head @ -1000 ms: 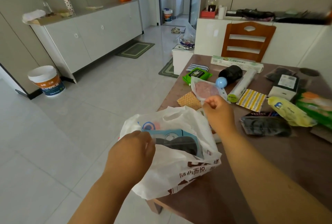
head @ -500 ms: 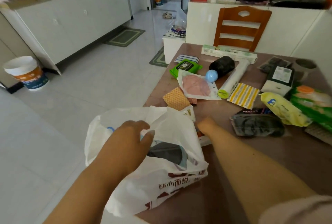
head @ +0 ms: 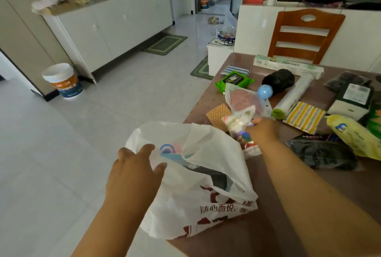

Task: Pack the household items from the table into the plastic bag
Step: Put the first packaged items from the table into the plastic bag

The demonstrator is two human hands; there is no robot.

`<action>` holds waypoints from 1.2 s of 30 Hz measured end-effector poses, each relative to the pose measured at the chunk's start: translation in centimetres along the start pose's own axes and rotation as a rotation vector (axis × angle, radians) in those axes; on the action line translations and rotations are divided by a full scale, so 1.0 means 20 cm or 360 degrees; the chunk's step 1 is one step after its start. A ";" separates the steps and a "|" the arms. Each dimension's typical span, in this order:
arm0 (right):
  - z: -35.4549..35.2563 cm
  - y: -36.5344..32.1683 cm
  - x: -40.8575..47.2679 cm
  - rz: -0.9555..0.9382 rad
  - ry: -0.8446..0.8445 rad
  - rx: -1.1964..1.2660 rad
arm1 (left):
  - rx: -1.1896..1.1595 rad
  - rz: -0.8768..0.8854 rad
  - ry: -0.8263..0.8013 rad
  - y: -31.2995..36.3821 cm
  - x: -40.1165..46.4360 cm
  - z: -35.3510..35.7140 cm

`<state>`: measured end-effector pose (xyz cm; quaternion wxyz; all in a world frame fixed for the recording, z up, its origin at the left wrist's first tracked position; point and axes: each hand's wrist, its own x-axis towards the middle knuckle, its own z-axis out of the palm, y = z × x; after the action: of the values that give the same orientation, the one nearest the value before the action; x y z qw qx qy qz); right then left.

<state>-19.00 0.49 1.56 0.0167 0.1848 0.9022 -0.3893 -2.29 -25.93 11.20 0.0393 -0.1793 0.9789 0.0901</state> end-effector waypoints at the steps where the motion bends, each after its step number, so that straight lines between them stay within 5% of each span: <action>1: -0.07 -0.06 -0.03 -0.0144 0.0115 0.0053 | -0.0111 -0.0009 -0.0025 -0.01 0.00 0.00; 6: -0.28 -0.38 -0.24 -0.0776 0.0072 0.0202 | -0.0775 -0.0087 -0.0038 -0.05 0.02 -0.01; 12: 0.17 -0.36 -0.46 -0.1113 -0.0912 -0.0282 | -0.1429 -0.0159 0.0090 0.01 -0.01 -0.08; 14: 0.26 -0.29 -0.44 -0.1027 -0.0987 -0.0297 | -0.1594 -0.0171 0.0055 0.02 0.00 -0.08; 18: 0.19 -0.23 -0.17 -0.0499 -0.0301 0.0121 | -0.1904 -0.0198 0.0012 0.01 0.02 -0.04; 20: 0.16 -0.19 -0.10 -0.0431 -0.0630 -0.0125 | -0.1998 -0.0232 0.0025 0.00 0.04 -0.02; 22: 0.22 -0.17 -0.13 -0.0692 -0.0972 -0.0676 | -0.2087 -0.0246 0.0050 -0.01 0.06 -0.01; 24: 0.30 -0.12 -0.13 -0.0875 -0.0871 -0.0853 | -0.2139 -0.0234 0.0073 -0.01 0.07 -0.02; 29: 0.11 -0.15 0.03 -0.0044 -0.0375 0.0530 | -0.2216 -0.0173 0.0140 0.03 0.10 -0.03; 31: 0.02 -0.13 0.10 0.0062 -0.0256 0.0911 | -0.2224 -0.0112 0.0152 0.07 0.12 -0.05; 36: 0.04 -0.06 0.14 0.0268 -0.0505 0.0667 | -0.2291 -0.0044 0.0041 0.17 0.16 -0.07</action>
<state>-22.19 0.09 1.47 0.1514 0.1952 0.7696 -0.5888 -6.62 -24.15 12.76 -0.0989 -0.1742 0.6748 0.7103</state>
